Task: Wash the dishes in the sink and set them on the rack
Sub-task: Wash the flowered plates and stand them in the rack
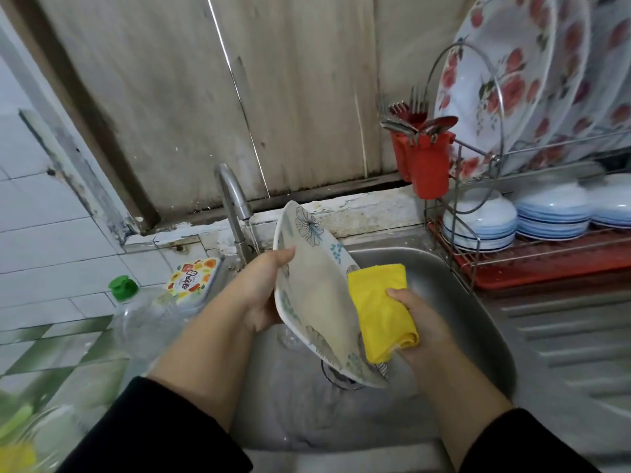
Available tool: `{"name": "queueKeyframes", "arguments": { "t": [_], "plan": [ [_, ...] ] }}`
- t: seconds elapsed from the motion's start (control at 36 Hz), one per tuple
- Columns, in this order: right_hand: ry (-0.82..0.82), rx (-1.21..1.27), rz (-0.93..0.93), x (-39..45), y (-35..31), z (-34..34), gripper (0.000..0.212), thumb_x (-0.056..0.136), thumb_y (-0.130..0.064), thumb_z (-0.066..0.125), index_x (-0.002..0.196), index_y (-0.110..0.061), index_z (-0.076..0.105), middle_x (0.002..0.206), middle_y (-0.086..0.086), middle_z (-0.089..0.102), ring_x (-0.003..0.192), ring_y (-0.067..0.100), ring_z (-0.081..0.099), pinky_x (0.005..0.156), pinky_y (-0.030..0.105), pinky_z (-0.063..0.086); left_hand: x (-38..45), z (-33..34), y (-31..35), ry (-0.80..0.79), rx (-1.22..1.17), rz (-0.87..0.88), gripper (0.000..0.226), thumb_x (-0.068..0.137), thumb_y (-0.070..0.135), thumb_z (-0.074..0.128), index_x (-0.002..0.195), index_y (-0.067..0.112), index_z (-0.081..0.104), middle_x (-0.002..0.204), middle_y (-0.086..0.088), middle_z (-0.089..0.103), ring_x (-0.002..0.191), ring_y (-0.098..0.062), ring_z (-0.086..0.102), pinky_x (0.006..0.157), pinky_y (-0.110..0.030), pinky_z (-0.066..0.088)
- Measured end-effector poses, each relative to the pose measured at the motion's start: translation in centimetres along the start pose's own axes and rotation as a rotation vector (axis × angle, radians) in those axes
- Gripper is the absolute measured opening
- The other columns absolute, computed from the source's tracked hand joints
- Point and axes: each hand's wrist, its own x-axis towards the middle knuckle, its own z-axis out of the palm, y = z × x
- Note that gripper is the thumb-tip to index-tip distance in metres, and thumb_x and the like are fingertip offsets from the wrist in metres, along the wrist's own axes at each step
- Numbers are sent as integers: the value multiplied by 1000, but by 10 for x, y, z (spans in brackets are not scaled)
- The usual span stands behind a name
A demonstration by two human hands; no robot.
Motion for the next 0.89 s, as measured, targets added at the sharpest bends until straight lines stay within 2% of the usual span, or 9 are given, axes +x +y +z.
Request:
{"name": "queueKeyframes", "arguments": {
  "t": [0.11,0.25,0.33,0.36,0.44,0.56,0.67,0.78,0.89],
  "plan": [
    [6,-234,-209,-4,-9,15,26,93,-6,51,117,-8,60,96,14,69,81,27,64,68,35,52,-1,2,-18,-53,-155,41,42,100,39,35,96,12,67,83,-10,74,74,-25,69,70,-36,47],
    [-276,-853,-278,-10,5,48,38,96,-33,49,124,-10,58,104,11,66,94,27,62,89,37,46,7,12,-57,-128,-387,6,60,96,53,30,99,9,71,92,-17,72,76,-31,70,72,-42,50],
    [-302,-1780,-537,-8,28,43,50,99,-39,22,146,-24,31,151,7,24,133,28,22,109,37,18,7,16,-80,-178,-556,-51,64,94,58,29,110,8,67,110,-20,68,96,-33,67,87,-47,46],
    [-291,-1893,-559,-9,32,42,56,97,-43,15,150,-27,21,159,1,3,141,25,5,113,39,6,8,16,-86,-193,-606,-67,65,93,59,29,113,9,66,112,-20,67,97,-33,67,89,-48,45],
    [-393,-1799,-336,-8,40,40,56,102,-43,18,152,-27,-1,157,-8,-21,143,17,-23,116,39,-13,13,18,-100,-210,-747,-89,61,92,58,34,114,12,67,117,-14,67,98,-31,68,90,-52,49],
    [-461,-1745,-244,-4,47,32,71,98,-51,31,151,-28,-10,155,-10,-22,141,13,-26,117,39,-12,22,17,-113,-185,-762,-78,54,95,55,34,122,16,59,119,-10,66,110,-28,61,102,-49,38],
    [-455,-1853,-197,2,43,13,65,100,-42,31,150,-30,-9,156,-9,-23,142,15,-24,116,39,-9,27,13,-120,-173,-702,-42,54,97,50,27,115,11,60,105,-14,71,91,-28,70,85,-49,53],
    [-368,-1961,-36,5,15,-23,63,103,-35,26,149,-26,-16,155,-4,-28,142,20,-24,118,42,-5,29,6,-121,-107,-660,58,50,99,46,26,111,14,63,100,-10,73,88,-29,69,83,-46,47],
    [-120,-2032,52,15,-3,-55,61,103,-38,21,150,-22,-14,156,0,-25,144,23,-21,117,43,-5,30,2,-119,-111,-609,75,47,99,44,26,105,15,63,92,-8,74,78,-26,71,76,-43,46]
  ]
}}
